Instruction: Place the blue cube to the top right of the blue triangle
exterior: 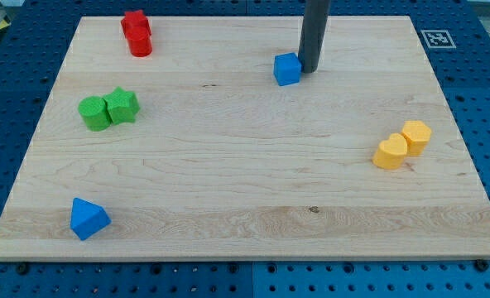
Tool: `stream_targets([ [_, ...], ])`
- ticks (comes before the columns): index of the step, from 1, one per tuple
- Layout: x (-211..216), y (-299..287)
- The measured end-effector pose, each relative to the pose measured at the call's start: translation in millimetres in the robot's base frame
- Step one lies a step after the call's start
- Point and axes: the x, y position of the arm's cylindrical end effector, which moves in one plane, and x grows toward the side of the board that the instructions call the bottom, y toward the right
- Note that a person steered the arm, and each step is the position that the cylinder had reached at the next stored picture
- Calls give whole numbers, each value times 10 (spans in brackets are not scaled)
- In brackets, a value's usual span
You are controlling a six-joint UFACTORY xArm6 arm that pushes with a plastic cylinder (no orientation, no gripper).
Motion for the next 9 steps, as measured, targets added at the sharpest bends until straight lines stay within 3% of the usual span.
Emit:
stream_targets([
  [7,28,-440],
  [9,-204,-557],
])
